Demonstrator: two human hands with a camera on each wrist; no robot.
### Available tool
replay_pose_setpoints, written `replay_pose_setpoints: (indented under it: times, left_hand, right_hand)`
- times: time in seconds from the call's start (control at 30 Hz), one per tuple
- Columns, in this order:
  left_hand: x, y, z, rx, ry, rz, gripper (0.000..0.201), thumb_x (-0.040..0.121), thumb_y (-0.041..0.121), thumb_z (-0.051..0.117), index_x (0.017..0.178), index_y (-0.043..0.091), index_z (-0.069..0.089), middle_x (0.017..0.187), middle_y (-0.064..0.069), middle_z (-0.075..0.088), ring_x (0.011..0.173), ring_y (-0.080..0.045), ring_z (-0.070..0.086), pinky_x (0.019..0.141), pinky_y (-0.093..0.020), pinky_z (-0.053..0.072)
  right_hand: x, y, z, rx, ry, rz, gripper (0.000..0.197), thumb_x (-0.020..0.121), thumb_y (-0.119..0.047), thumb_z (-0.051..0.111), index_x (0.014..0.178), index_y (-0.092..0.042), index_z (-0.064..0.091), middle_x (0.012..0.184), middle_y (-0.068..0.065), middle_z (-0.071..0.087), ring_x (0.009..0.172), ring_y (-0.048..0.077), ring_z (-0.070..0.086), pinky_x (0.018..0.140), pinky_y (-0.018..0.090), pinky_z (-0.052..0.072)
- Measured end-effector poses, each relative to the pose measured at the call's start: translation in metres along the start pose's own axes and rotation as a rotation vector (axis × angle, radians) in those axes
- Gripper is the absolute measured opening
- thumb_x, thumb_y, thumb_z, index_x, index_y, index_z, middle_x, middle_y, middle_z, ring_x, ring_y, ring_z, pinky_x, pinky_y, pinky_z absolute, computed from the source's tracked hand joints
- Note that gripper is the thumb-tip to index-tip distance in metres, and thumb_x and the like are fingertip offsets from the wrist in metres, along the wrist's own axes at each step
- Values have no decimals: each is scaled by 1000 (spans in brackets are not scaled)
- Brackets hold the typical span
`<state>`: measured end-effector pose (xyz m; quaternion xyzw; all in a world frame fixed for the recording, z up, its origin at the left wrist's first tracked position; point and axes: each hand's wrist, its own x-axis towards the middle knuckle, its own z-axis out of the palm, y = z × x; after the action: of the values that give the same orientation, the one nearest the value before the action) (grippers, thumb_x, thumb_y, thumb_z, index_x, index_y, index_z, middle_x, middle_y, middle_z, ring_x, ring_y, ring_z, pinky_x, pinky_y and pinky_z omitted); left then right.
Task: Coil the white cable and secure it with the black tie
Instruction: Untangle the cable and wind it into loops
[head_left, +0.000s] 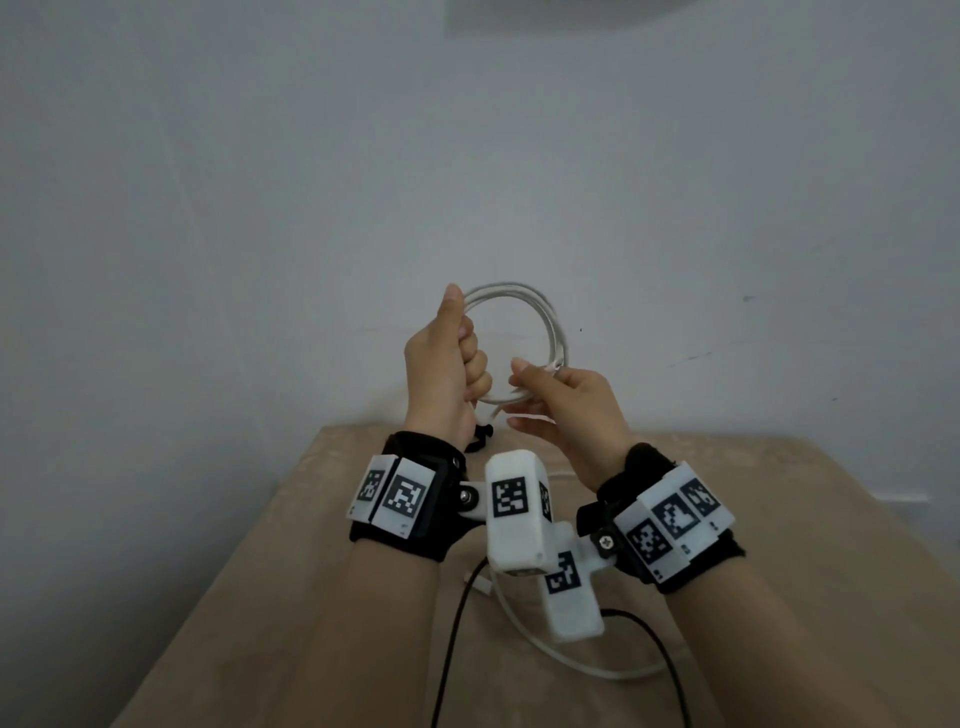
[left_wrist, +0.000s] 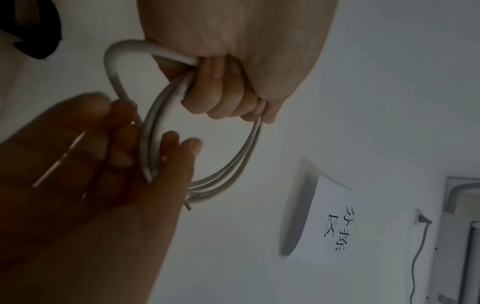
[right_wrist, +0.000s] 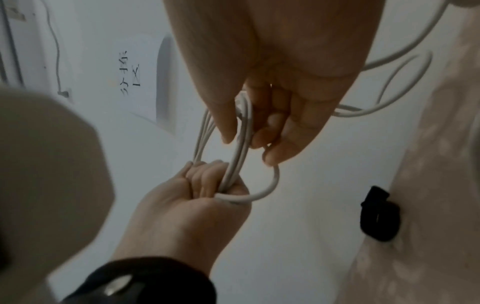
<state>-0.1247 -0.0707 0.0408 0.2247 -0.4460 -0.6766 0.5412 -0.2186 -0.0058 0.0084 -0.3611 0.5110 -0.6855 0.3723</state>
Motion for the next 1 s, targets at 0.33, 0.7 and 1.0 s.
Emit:
replay_pose_setpoints:
  times: [0.33, 0.7, 1.0]
  left_hand:
    - [2, 0, -5, 23, 29, 16, 45, 97, 38, 51, 60, 19, 32, 44, 9, 22, 35, -5, 15, 33, -17, 13]
    - [3, -4, -8, 139, 10, 5, 44, 97, 37, 52, 62, 20, 32, 44, 10, 21, 34, -5, 15, 34, -17, 13]
    - [11, 2, -17, -300, -72, -200, 47, 99, 40, 46, 60, 19, 29, 39, 9, 18, 28, -4, 16, 30, -17, 17]
  right_hand:
    - [0, -4, -1, -161, 85, -39, 20, 87, -17, 66, 72, -3, 68, 54, 5, 60, 53, 15, 60, 53, 24, 52]
    - [-1, -7, -7, -393, 164, -132, 25, 91, -12, 51, 77, 3, 66, 65, 15, 68, 62, 26, 69, 60, 35, 61]
    - [1, -31, -28, -150, 101, -201, 19, 94, -10, 55, 87, 1, 68, 81, 16, 69, 69, 21, 71, 58, 31, 59]
